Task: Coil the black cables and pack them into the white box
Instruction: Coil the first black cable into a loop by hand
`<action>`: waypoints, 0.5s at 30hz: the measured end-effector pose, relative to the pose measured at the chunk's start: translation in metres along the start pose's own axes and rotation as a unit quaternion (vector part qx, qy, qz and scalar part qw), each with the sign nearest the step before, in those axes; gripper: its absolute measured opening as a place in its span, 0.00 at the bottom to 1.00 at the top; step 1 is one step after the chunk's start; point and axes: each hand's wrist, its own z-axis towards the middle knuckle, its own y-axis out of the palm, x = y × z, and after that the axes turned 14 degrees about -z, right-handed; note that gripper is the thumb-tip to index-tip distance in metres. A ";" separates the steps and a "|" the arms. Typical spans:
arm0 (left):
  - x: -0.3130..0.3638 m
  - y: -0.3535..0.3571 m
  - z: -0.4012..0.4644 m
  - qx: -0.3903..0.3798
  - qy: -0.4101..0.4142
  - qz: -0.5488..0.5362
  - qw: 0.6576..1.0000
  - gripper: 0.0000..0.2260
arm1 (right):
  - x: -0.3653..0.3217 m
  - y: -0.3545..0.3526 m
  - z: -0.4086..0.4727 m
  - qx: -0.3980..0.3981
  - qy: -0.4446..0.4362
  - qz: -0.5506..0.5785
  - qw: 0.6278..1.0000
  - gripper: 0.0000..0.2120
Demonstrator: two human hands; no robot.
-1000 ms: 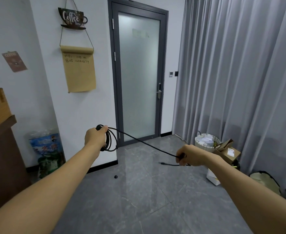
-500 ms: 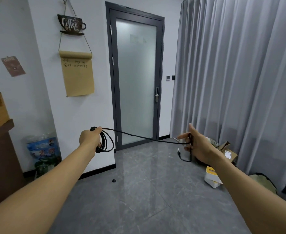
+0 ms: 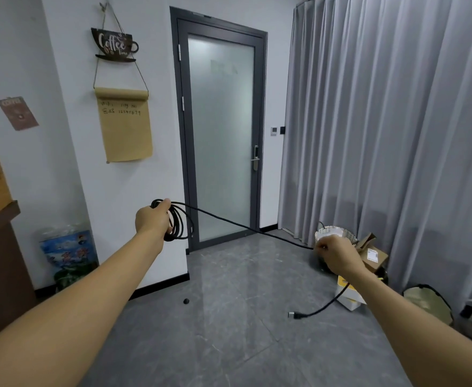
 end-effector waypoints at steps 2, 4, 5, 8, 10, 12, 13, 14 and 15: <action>0.003 0.006 -0.007 -0.032 0.004 -0.012 0.999 0.15 | 0.000 0.005 0.000 -0.007 0.050 -0.037 0.998 0.07; 0.005 0.011 -0.013 -0.068 0.008 -0.029 0.997 0.16 | -0.003 0.008 0.003 -0.045 0.071 -0.026 0.996 0.08; 0.005 0.014 -0.017 -0.087 0.009 -0.037 0.995 0.16 | -0.008 0.008 0.005 -0.068 0.073 0.000 0.995 0.10; 0.005 0.026 -0.027 -0.136 0.011 -0.076 0.988 0.16 | -0.037 0.003 0.006 -0.138 0.041 0.136 0.980 0.10; 0.004 0.033 -0.031 -0.160 0.008 -0.087 0.983 0.16 | -0.058 -0.001 0.005 -0.199 0.006 0.190 0.961 0.10; 0.002 0.036 -0.033 -0.173 0.003 -0.091 0.981 0.16 | -0.075 -0.004 0.004 -0.238 -0.038 0.142 0.960 0.12; 0.002 0.037 -0.034 -0.177 0.001 -0.093 0.980 0.16 | -0.080 -0.005 0.004 -0.242 -0.054 0.097 0.964 0.13; 0.003 0.037 -0.034 -0.182 0.002 -0.096 0.979 0.16 | -0.082 -0.004 0.004 -0.237 -0.066 0.062 0.967 0.14; 0.004 0.036 -0.035 -0.187 0.003 -0.099 0.977 0.16 | -0.082 -0.004 0.003 -0.237 -0.068 0.045 0.968 0.14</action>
